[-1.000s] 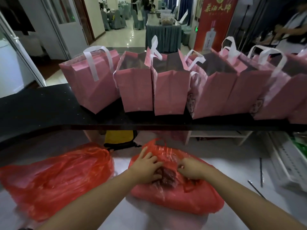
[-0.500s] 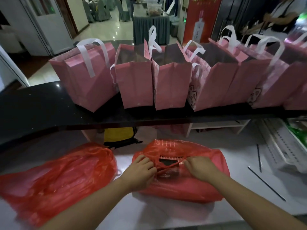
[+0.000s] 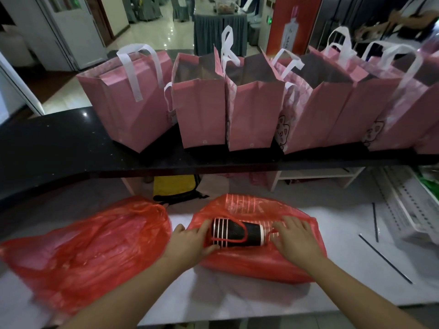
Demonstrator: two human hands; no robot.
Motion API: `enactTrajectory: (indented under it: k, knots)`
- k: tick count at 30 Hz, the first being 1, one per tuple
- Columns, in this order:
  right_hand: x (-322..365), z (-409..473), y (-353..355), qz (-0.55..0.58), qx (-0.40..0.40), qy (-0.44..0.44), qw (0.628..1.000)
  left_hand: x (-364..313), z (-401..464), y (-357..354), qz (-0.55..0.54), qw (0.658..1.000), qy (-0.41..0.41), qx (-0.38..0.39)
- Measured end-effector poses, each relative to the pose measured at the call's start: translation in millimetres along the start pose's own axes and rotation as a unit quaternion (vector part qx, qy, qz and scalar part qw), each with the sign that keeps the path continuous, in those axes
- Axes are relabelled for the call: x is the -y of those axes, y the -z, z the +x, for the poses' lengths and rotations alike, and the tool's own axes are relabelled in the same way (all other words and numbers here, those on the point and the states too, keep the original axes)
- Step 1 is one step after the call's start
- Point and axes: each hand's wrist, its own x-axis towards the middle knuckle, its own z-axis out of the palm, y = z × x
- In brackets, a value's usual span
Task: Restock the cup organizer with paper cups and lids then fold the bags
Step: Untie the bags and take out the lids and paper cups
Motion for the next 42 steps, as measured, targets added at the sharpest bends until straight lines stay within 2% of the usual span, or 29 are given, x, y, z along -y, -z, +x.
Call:
enactTrajectory:
  k: [3,7,9,11,14,15,17,20,22,26,28,30,33,35,39,42]
  knots:
    - [-8,-9,-4,0.023,0.069,-0.018,0.997,8,-2,-2,-0.001,0.998,0.05,0.033]
    - [-20,-15,-11,0.059,0.158,-0.006,0.986,12,-6,-4,-0.109,0.981,0.067,0.143]
    - [-23,-20,-15,0.125,0.152,-0.003,0.98,17,-9,-10,-0.253,0.946,0.087,0.185]
    - [-26,-25,-15,0.235,0.112,-0.03,0.965,26,-9,-17,-0.372,0.897,0.13,0.201]
    - [-31,-26,-13,0.303,0.02,-0.104,0.947,39,-5,-17,-0.437,0.85,0.178,0.234]
    - [-31,-25,-12,0.306,0.001,-0.119,0.945,45,-1,-19,-0.433,0.852,0.178,0.236]
    - [-26,-19,-8,0.302,-0.026,-0.107,0.947,51,5,-16,-0.389,0.876,0.174,0.225]
    - [-10,-2,2,0.29,-0.038,-0.044,0.955,46,23,3,-0.37,0.898,0.227,0.073]
    - [5,13,9,0.28,-0.002,0.001,0.96,31,37,22,-0.386,0.898,0.208,0.035]
    - [32,34,12,0.24,0.13,0.054,0.961,4,54,33,-0.333,0.916,0.152,0.163]
    - [37,36,4,0.216,0.146,0.064,0.963,1,59,27,-0.345,0.911,0.166,0.155]
    - [36,33,-3,0.201,0.09,0.074,0.973,2,63,21,-0.401,0.888,0.193,0.119]
    - [39,29,-10,0.159,-0.046,0.163,0.973,11,70,15,-0.416,0.879,0.218,0.086]
    - [46,28,-14,0.153,-0.052,0.195,0.967,17,76,9,-0.407,0.881,0.232,0.068]
    - [55,27,-18,0.124,0.04,0.15,0.98,35,83,-13,-0.354,0.89,0.282,0.057]
    - [58,34,-17,0.122,0.113,0.121,0.979,40,81,-29,-0.311,0.898,0.293,0.103]
